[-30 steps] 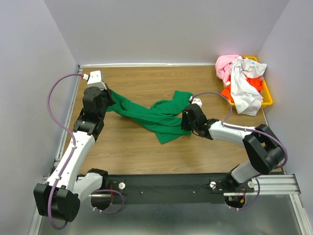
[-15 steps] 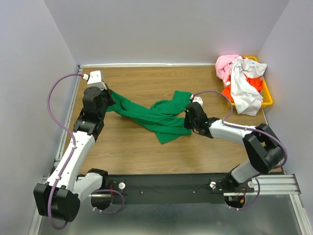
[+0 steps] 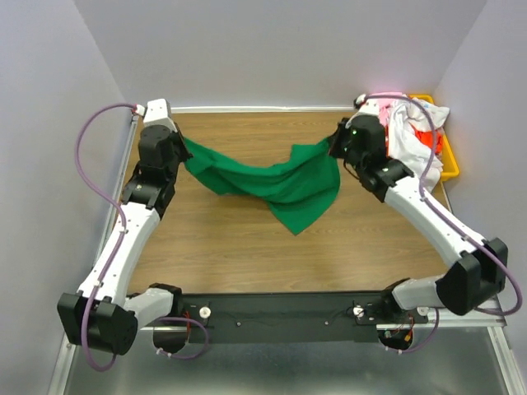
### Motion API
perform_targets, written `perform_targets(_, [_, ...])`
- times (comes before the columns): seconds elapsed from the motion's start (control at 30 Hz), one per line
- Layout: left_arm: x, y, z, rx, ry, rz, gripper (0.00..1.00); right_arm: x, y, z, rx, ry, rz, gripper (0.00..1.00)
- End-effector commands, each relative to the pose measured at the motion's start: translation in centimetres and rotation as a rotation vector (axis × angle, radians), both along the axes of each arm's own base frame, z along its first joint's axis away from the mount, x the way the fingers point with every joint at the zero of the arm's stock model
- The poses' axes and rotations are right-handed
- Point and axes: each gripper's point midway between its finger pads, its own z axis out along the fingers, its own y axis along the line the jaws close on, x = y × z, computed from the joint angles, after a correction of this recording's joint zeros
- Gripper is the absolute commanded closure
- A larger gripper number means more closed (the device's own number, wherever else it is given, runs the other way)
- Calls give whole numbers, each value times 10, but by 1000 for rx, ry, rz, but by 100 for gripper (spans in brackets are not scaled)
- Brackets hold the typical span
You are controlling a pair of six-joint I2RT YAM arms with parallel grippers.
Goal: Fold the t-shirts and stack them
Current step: Flatten the tshirt out
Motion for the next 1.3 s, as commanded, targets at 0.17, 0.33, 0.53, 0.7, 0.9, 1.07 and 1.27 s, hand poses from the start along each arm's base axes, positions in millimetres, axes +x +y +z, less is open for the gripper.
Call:
perform_targets(0.17, [-77, 21, 228, -83, -535, 20, 100, -48, -26, 220, 60, -398, 48, 100])
perform_targets(0.33, [-144, 21, 300, -90, -743, -60, 100, -99, -39, 291, 114, -551, 113, 99])
perform_targets(0.53, [-204, 25, 350, -75, -907, -102, 100, -145, -54, 334, 155, -661, 145, 100])
perform_targets(0.7, [-171, 11, 335, -65, -863, -142, 100, -118, -51, 306, 128, -583, 98, 100])
perform_targets(0.9, [-76, -4, 269, -47, -679, -129, 100, -53, -50, 235, 12, -422, -45, 100])
perform_targets(1.07, [-32, -13, 245, -22, -609, -133, 100, -26, -49, 217, -40, -398, -94, 100])
perform_targets(1.27, [-35, -20, 264, -7, -658, -176, 100, -21, -48, 227, -51, -419, -102, 99])
